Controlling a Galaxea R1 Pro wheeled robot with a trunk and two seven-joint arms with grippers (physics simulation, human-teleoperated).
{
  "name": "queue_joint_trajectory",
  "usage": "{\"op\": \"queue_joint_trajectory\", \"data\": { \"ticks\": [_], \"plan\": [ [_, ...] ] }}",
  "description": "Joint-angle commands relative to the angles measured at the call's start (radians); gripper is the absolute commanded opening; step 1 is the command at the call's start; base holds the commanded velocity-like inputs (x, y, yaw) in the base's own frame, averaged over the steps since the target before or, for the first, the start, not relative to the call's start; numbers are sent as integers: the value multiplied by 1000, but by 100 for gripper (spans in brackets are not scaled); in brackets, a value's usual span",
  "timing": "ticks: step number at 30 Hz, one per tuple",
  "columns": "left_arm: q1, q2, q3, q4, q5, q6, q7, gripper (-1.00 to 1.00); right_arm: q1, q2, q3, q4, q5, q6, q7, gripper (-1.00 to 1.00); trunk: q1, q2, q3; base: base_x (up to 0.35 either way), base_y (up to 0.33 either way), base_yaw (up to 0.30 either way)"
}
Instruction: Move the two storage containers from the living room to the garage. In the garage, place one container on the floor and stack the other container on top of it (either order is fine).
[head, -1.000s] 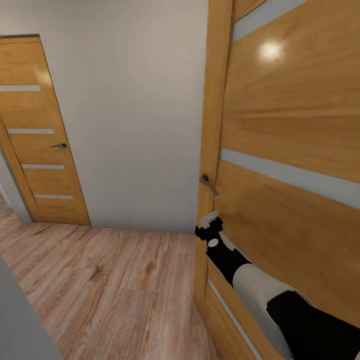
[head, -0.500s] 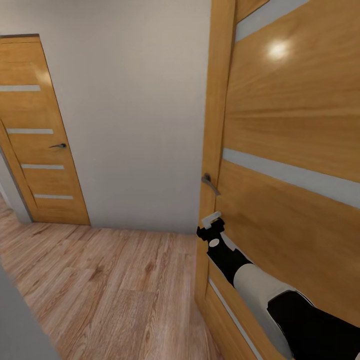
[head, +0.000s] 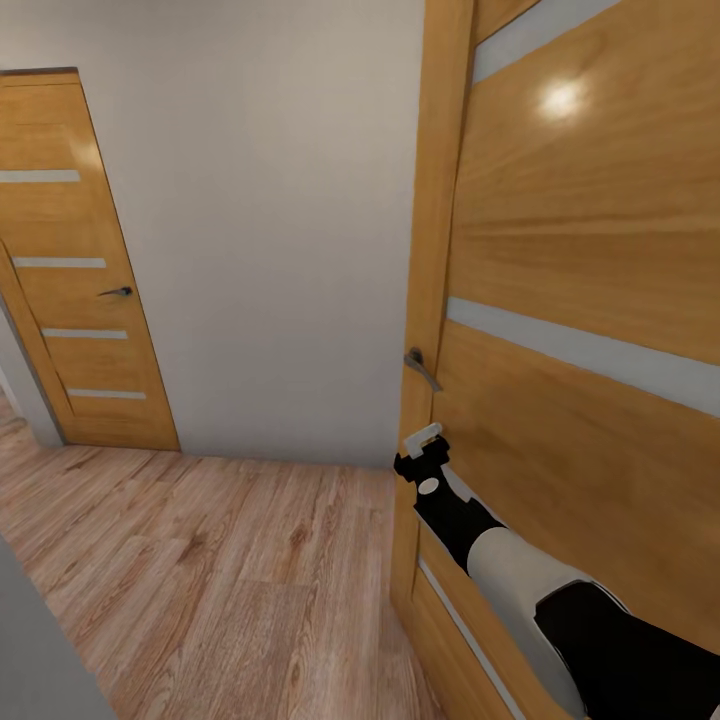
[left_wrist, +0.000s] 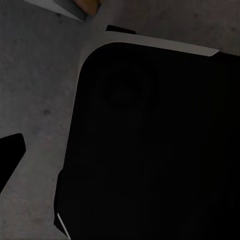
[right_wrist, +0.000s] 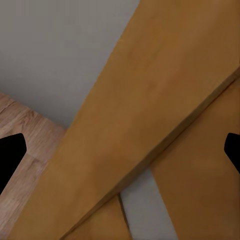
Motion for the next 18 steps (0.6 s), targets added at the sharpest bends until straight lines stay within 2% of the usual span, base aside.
{"op": "queue_joint_trajectory", "data": {
  "ticks": [1, 5, 11, 18],
  "plan": [
    [0, 0, 0, -1, 5, -2, 1, 100, -1, 0, -7, 2, 5, 3, -8, 100, 0, 0, -1, 0, 0, 0],
    [0, -1, 0, -1, 5, -2, 1, 100, -1, 0, -6, 1, 5, 2, -8, 100, 0, 0, -1, 0, -30, 0],
    [0, -1, 0, -1, 5, -2, 1, 100, -1, 0, -7, 2, 5, 2, -8, 100, 0, 0, -1, 0, -182, 0],
    [0, 0, 0, -1, 5, -2, 1, 100, -1, -1, -6, 2, 7, 3, -8, 100, 0, 0, -1, 0, -25, 0]
  ]
}}
